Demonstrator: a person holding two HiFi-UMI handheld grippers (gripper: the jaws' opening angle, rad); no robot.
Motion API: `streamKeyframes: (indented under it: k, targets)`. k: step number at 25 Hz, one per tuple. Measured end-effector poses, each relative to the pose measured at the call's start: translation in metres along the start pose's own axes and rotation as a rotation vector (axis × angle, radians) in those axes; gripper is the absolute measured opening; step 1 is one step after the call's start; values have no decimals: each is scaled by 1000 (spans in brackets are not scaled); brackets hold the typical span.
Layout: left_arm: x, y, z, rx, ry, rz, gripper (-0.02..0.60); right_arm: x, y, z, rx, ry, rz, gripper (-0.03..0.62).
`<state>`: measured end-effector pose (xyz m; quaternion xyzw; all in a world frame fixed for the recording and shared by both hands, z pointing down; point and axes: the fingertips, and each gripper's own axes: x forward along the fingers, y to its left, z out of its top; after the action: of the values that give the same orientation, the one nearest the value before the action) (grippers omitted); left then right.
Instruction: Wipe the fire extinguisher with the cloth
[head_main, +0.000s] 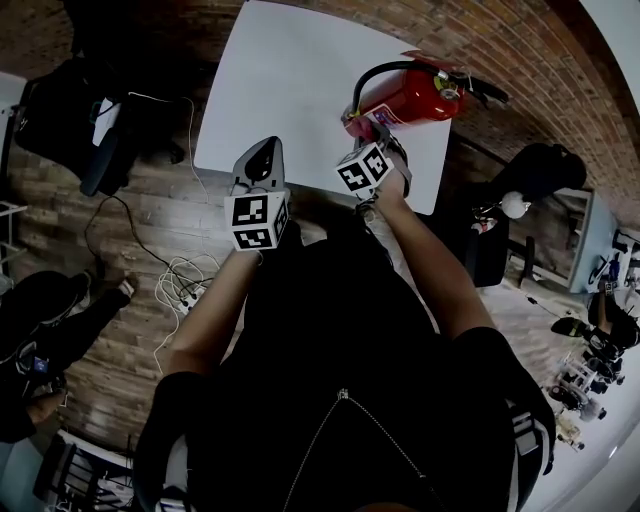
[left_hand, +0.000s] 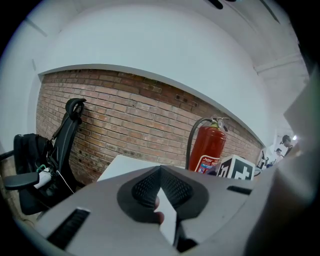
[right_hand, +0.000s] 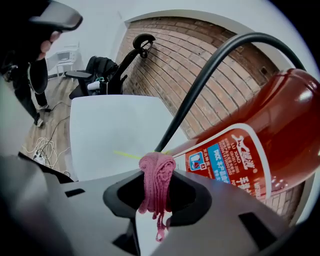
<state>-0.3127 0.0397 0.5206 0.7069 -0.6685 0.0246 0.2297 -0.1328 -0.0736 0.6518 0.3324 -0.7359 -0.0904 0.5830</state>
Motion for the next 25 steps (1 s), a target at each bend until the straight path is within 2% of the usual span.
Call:
streamKeyframes:
  k: [25]
  targets:
    - [10, -12, 14, 19, -24, -28, 8, -100, -66, 43, 69, -181, -96, 124]
